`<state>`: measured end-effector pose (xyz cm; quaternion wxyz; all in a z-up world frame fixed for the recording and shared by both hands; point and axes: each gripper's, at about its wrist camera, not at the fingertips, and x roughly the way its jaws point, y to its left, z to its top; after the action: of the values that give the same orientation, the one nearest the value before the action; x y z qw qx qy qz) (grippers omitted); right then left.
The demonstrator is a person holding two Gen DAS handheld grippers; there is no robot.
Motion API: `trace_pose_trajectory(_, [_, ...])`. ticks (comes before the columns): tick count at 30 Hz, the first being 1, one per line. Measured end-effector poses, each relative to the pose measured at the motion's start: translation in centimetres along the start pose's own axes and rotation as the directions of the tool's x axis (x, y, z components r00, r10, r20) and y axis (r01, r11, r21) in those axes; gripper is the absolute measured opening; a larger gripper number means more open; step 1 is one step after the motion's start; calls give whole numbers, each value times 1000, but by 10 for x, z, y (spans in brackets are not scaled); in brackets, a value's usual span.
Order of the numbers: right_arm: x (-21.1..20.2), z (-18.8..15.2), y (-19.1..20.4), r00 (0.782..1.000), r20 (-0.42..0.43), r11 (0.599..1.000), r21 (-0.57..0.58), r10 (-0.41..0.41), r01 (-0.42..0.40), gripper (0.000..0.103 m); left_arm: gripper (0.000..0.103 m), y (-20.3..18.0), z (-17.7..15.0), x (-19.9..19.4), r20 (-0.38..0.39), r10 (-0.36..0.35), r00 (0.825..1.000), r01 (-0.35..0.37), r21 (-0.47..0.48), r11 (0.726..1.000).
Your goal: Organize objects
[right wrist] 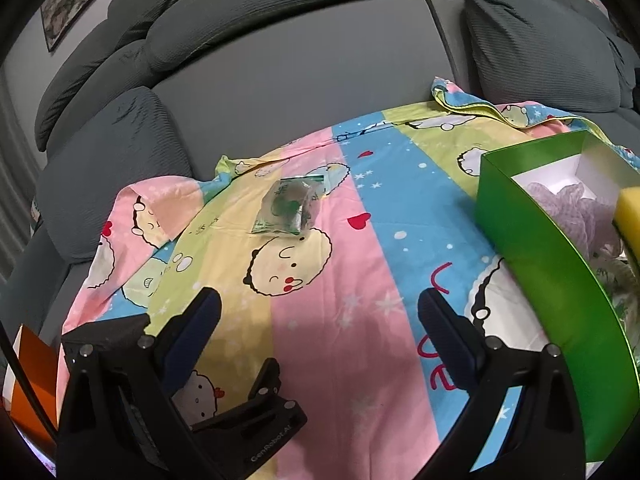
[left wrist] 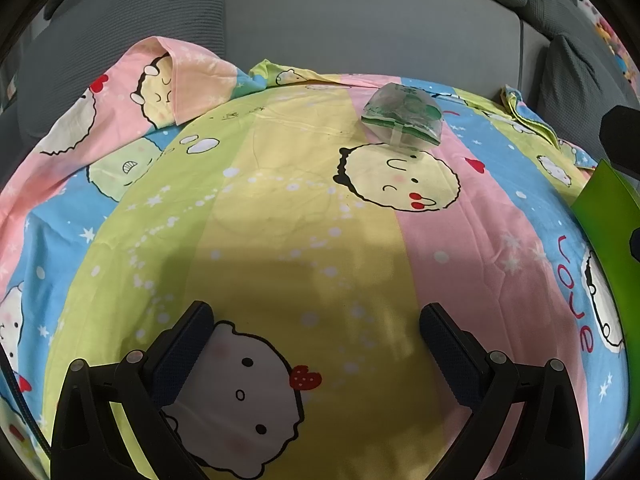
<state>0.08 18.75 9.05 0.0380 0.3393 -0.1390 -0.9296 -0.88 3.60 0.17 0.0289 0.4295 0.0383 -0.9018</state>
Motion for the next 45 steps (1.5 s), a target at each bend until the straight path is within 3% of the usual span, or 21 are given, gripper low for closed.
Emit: trace_pose_trajectory(45, [-2,-1,-3,1000,1,1000,-11,-11,11,99,102,0,0,0,0,1,1000,-1,-1,1000])
